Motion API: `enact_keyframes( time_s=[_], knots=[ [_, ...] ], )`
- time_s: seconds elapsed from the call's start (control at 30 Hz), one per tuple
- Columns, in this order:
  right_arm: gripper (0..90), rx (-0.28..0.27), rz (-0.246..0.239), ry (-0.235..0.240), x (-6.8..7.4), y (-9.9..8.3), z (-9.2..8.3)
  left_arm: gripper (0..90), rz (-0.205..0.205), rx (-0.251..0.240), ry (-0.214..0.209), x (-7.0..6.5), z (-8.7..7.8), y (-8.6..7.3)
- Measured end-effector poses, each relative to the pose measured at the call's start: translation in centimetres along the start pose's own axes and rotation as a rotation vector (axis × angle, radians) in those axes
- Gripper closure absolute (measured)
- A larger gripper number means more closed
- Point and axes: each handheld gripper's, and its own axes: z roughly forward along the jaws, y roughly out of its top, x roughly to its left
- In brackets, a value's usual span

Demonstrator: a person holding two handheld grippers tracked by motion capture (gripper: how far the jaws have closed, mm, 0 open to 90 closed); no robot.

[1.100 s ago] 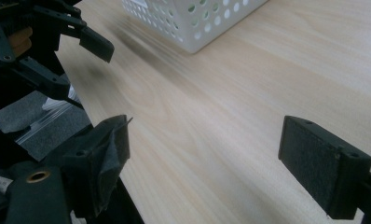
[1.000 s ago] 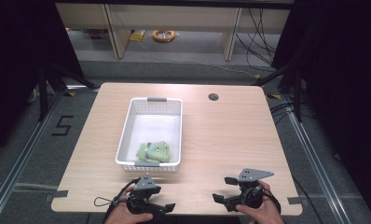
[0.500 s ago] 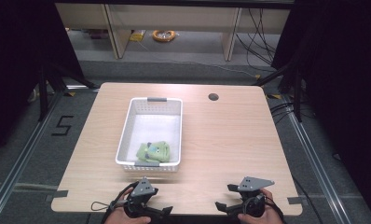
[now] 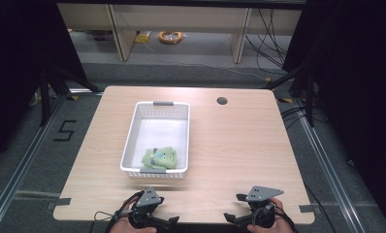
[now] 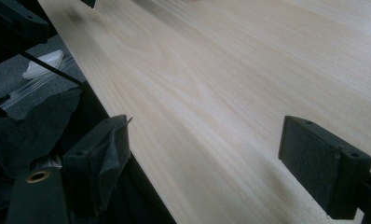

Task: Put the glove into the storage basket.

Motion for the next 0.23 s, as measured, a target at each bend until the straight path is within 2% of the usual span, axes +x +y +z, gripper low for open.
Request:
enact_keyframes(
  time_s=[0.1, 0.13, 0.17, 0.2, 0.23],
  knots=[
    [17.2, 0.0, 0.011, -0.002, -0.07, -0.01, -0.06, 15.9, 0.024, 0.018, 0.005, 0.22, -0.04, 0.0],
    [17.2, -0.005, 0.014, 0.004, -0.09, -0.02, -0.02, 15.9, -0.013, 0.008, 0.014, 0.13, 0.09, -0.05],
    [17.2, -0.002, 0.003, 0.014, -0.24, 0.0, -0.06, 15.9, -0.022, 0.0, 0.009, 0.09, 0.13, -0.05],
    [17.2, -0.005, 0.005, -0.014, -0.15, -0.02, -0.12, 15.9, 0.003, 0.006, 0.01, 0.27, 0.04, -0.01],
    [17.2, -0.002, 0.011, -0.012, -0.14, -0.01, -0.14, 15.9, -0.002, 0.004, 0.016, 0.32, 0.04, 0.0]
  ],
)
